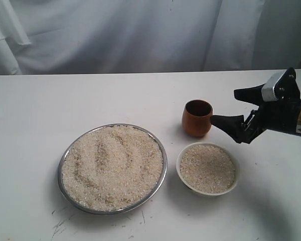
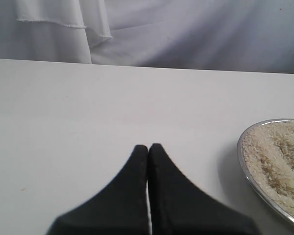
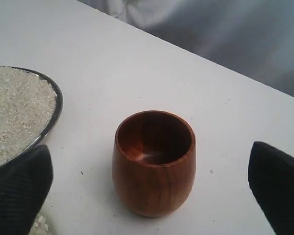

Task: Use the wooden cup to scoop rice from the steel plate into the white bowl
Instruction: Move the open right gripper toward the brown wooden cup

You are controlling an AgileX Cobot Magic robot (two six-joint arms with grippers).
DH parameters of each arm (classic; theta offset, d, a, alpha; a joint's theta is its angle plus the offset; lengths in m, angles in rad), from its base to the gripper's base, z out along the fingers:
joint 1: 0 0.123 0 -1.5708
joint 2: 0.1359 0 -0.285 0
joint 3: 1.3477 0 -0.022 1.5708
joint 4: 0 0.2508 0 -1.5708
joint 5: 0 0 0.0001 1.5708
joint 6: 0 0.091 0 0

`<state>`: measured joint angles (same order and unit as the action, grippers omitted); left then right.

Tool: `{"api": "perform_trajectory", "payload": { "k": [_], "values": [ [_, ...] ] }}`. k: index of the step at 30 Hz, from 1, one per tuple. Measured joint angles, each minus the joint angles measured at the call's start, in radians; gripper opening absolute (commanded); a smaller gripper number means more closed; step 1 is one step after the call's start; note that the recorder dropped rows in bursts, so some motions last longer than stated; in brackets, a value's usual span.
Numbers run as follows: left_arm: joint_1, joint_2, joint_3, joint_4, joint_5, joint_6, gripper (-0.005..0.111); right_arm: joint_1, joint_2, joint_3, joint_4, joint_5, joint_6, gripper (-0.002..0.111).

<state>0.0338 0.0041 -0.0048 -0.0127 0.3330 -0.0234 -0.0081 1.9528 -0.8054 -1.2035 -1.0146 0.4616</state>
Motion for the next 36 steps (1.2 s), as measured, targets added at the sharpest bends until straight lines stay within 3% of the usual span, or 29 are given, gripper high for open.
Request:
{"api": "perform_trajectory", "payload": {
  "k": [8, 14, 23, 36],
  "values": [
    [0.000, 0.000, 0.000, 0.000, 0.000, 0.000, 0.000, -0.106, 0.201, -0.295, -0.322, -0.166, 0.216, 0.105],
    [0.000, 0.000, 0.000, 0.000, 0.000, 0.000, 0.000, -0.140, 0.296, -0.475, -0.507, -0.185, 0.327, 0.105],
    [0.000, 0.000, 0.000, 0.000, 0.000, 0.000, 0.000, -0.095, 0.387, -0.571, -0.521, -0.195, 0.297, 0.105],
    [0.000, 0.000, 0.000, 0.000, 0.000, 0.000, 0.000, 0.018, 0.500, -0.585, -0.372, -0.195, 0.207, 0.105]
  ]
}}
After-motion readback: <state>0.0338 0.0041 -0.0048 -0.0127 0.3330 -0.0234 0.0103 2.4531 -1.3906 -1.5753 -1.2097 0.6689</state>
